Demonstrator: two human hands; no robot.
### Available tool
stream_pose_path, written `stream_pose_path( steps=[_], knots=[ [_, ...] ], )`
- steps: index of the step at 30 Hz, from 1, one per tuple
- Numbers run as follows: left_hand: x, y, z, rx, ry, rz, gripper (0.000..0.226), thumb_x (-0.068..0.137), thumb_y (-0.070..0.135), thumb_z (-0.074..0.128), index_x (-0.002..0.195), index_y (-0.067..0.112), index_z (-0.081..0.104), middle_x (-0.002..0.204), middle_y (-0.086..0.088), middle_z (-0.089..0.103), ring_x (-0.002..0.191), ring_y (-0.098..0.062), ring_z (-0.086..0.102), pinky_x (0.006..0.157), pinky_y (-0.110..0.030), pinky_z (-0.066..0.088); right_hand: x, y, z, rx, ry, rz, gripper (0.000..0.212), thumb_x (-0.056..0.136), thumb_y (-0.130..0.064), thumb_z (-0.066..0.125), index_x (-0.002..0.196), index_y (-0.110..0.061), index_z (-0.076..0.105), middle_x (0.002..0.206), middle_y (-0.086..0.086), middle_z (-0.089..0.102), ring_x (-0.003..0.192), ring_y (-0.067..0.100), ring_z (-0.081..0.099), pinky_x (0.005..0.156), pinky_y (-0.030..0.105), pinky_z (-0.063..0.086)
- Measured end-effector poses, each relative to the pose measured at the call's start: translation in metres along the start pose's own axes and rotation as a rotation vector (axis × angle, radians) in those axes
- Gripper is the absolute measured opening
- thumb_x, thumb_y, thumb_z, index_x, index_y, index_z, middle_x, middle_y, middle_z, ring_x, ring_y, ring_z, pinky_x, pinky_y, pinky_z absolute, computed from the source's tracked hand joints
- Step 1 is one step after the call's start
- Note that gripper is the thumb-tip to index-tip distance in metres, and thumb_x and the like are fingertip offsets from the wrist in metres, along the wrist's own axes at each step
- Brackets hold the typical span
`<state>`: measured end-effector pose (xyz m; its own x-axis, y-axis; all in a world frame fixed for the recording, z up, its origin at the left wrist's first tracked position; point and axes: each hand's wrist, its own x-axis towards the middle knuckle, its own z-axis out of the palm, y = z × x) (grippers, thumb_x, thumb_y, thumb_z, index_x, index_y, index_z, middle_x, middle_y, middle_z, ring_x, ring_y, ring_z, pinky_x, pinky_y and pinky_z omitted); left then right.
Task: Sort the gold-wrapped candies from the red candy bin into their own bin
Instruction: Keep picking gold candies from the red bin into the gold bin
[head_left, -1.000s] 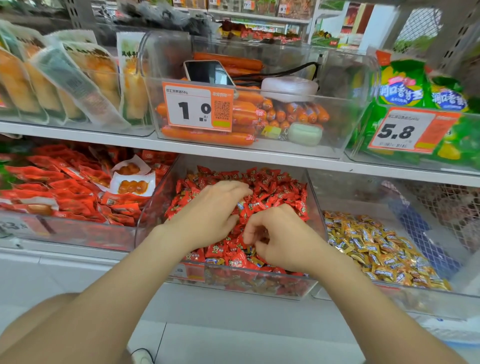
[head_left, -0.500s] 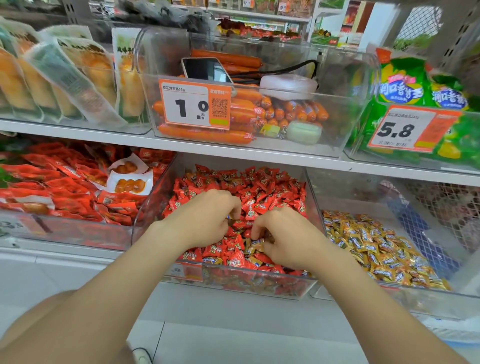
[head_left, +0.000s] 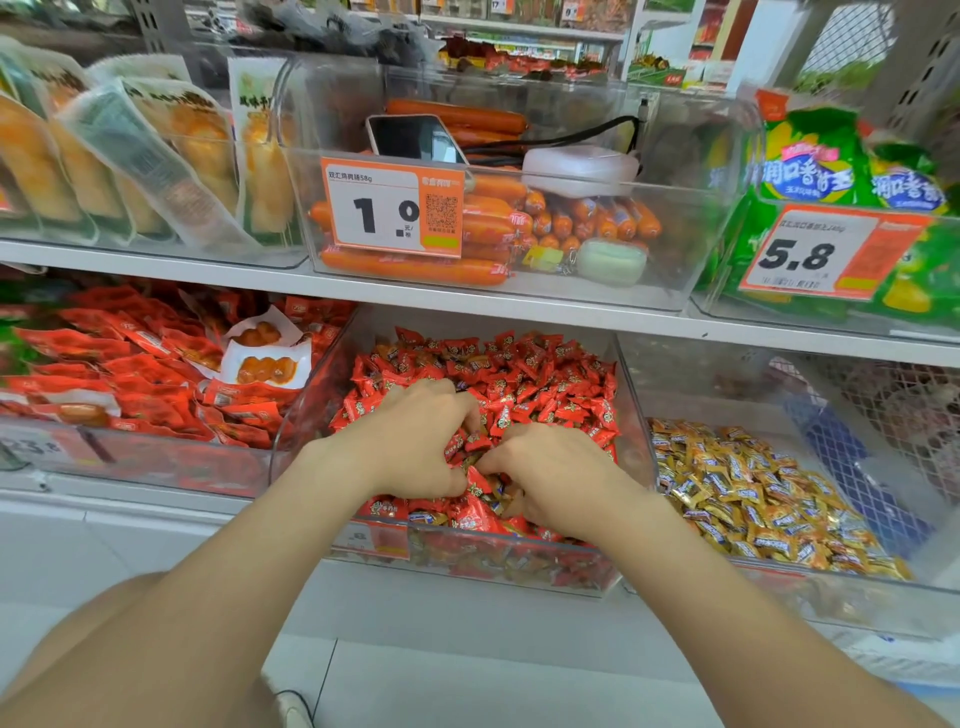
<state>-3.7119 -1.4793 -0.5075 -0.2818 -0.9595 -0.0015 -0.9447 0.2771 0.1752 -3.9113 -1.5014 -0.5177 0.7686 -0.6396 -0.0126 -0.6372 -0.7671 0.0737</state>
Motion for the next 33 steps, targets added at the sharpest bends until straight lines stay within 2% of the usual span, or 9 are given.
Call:
stream_pose_path(
  steps=[2,6,9,14,17,20,23,29,33],
  knots=[
    [0.0,-0.002,-0.001,0.011,-0.016,-0.003,0.056,0.075,0.044,0.077,0.127,0.033,0.058,0.11,0.009,0.045,0.103,-0.014,0.039,0.094,-0.039,0.037,0.002,-0.002,0.001,-0.033,0.025,-0.01,0.018,0.09,-0.037,0.078,0.098,-0.03,0.064,0.089,-0.003,0.064,0.092,0.029,0.066,0.062,0.034,0.038],
    [-0.001,-0.003,-0.001,0.02,-0.04,-0.006,0.063,0.075,0.042,0.077,0.133,0.034,0.053,0.117,0.009,0.039,0.108,-0.014,0.034,0.097,-0.038,0.033,-0.004,0.013,-0.001,0.259,0.025,0.06,0.027,0.09,-0.037,0.078,0.117,-0.038,0.073,0.095,-0.01,0.074,0.089,0.013,0.067,0.075,0.034,0.054],
    [-0.002,-0.005,0.0,0.024,-0.013,-0.023,0.063,0.083,0.032,0.071,0.141,0.035,0.045,0.127,0.008,0.041,0.118,-0.019,0.039,0.1,-0.04,0.034,-0.018,0.024,-0.013,0.441,0.108,0.124,0.024,0.093,-0.038,0.077,0.117,-0.039,0.075,0.082,-0.017,0.067,0.071,-0.001,0.06,0.07,0.02,0.047],
    [0.0,-0.007,0.001,-0.035,0.022,-0.024,0.06,0.097,0.038,0.06,0.153,0.034,0.038,0.119,0.007,0.044,0.119,-0.022,0.045,0.105,-0.047,0.04,-0.034,0.027,-0.025,0.719,0.159,0.226,0.019,0.097,-0.037,0.075,0.115,-0.043,0.071,0.095,0.001,0.067,0.063,0.011,0.074,0.076,0.033,0.061],
    [0.004,-0.008,0.008,-0.013,0.094,-0.027,0.037,0.099,0.048,0.057,0.131,0.031,0.055,0.111,0.006,0.046,0.109,-0.022,0.05,0.098,-0.046,0.045,-0.035,0.023,-0.027,0.958,0.151,0.302,0.016,0.099,-0.028,0.074,0.113,-0.036,0.072,0.103,0.007,0.058,0.074,0.016,0.077,0.078,0.036,0.066],
    [0.008,-0.007,0.011,-0.025,0.123,-0.015,0.024,0.095,0.045,0.067,0.107,0.029,0.056,0.104,0.007,0.048,0.098,-0.019,0.049,0.09,-0.041,0.046,-0.034,0.019,-0.028,1.202,0.171,0.389,0.018,0.101,-0.015,0.071,0.118,-0.021,0.074,0.11,0.008,0.057,0.085,0.021,0.076,0.081,0.033,0.065],
    [0.01,-0.006,0.01,-0.101,0.135,0.023,0.021,0.092,0.032,0.074,0.099,0.028,0.055,0.1,0.009,0.054,0.092,-0.016,0.053,0.084,-0.037,0.05,-0.03,0.015,-0.027,1.418,0.189,0.508,0.021,0.101,-0.009,0.069,0.122,-0.008,0.07,0.126,0.018,0.065,0.093,0.028,0.079,0.083,0.033,0.065],
    [0.008,-0.017,0.009,-0.263,0.13,-0.005,0.021,0.095,0.031,0.076,0.109,0.028,0.061,0.092,0.011,0.062,0.087,-0.006,0.058,0.072,-0.026,0.045,-0.023,0.008,-0.032,2.052,0.253,0.666,0.022,0.1,0.007,0.062,0.122,0.009,0.062,0.119,0.025,0.07,0.101,0.038,0.077,0.078,0.032,0.065],
    [0.006,-0.02,0.008,-0.247,0.149,0.004,0.019,0.093,0.034,0.078,0.083,0.029,0.063,0.089,0.01,0.062,0.088,-0.004,0.055,0.076,-0.028,0.044,-0.017,0.005,-0.03,2.214,0.313,0.759,0.039,0.098,0.011,0.062,0.135,0.007,0.053,0.135,0.028,0.056,0.102,0.039,0.076,0.07,0.031,0.064]
  ],
)
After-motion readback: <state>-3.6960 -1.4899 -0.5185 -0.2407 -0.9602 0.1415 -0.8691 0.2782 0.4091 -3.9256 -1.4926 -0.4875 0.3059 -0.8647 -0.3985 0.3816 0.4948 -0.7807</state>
